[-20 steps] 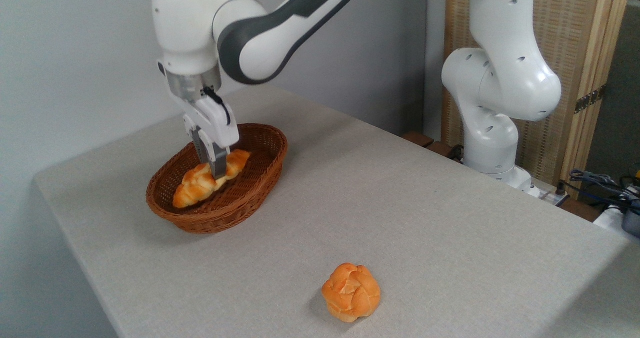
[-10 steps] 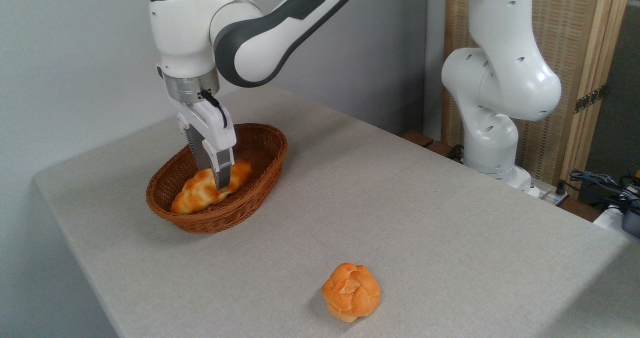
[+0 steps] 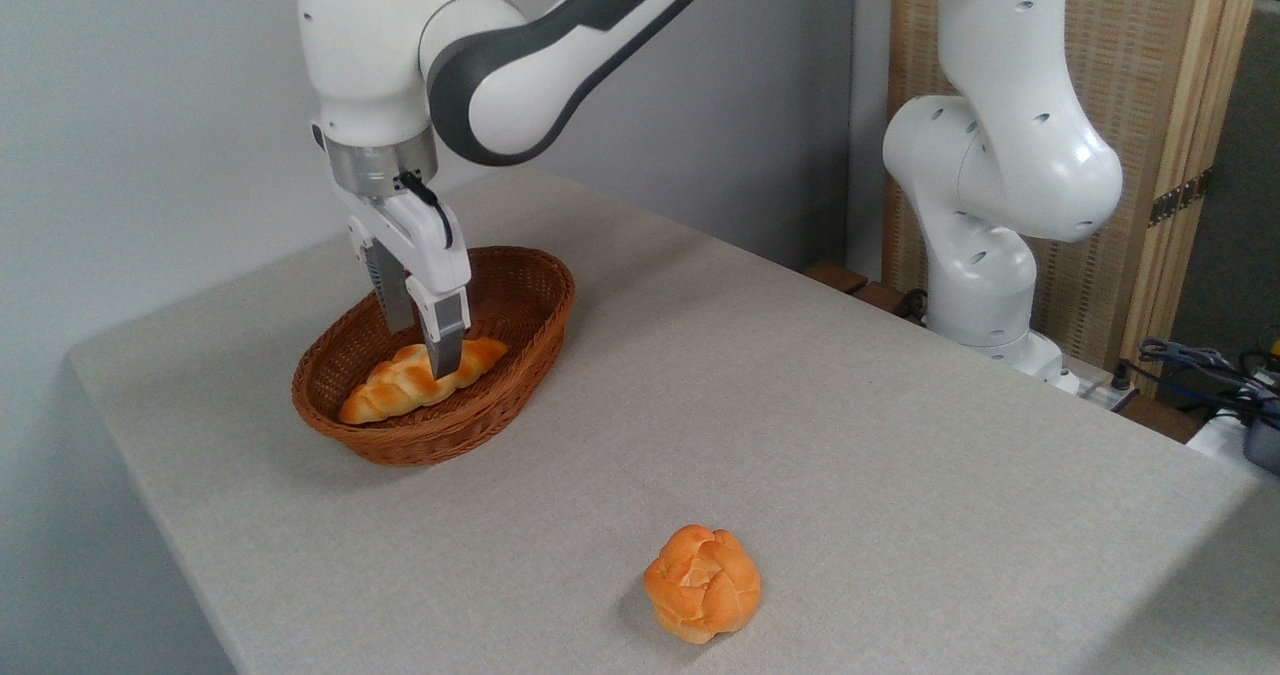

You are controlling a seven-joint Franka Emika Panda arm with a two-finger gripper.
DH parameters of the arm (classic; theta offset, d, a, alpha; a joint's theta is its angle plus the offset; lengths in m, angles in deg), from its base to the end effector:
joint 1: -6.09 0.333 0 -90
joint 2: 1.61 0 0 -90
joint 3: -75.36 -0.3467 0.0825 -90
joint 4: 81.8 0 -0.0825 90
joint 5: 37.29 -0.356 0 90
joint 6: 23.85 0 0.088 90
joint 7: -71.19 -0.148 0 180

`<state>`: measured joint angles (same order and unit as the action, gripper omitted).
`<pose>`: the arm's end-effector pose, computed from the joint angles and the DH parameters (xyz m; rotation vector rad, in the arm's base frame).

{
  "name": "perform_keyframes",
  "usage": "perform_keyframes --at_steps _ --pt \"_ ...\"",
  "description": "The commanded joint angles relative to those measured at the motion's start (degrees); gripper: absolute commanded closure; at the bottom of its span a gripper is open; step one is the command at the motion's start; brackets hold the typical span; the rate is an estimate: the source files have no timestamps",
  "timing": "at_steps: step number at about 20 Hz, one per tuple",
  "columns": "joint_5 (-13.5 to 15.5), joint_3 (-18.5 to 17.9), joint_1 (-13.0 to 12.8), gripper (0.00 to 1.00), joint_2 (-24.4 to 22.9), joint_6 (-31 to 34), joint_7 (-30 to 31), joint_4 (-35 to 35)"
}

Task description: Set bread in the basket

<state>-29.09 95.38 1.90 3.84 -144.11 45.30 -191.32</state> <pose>0.5202 -0.2415 0.4599 2.7417 -1.1675 0.1483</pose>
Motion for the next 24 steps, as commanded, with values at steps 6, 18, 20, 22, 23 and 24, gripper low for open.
perform_keyframes --at_steps 6,18,20,22,23,24 --pt "-9.59 -5.86 0.15 0.00 -2.63 20.06 -0.82 11.60" --pt "-8.73 -19.31 0.50 0.00 -6.15 28.77 -14.45 17.32" --pt "-8.11 -19.58 0.85 0.00 -6.33 28.77 -14.45 17.32" --pt "-7.67 -20.28 0.94 0.00 -6.59 28.77 -14.19 17.50" --pt "-7.58 -20.28 0.85 0.00 -6.59 28.77 -14.10 17.50" --pt "-7.67 -19.94 0.94 0.00 -6.59 28.86 -13.93 17.50"
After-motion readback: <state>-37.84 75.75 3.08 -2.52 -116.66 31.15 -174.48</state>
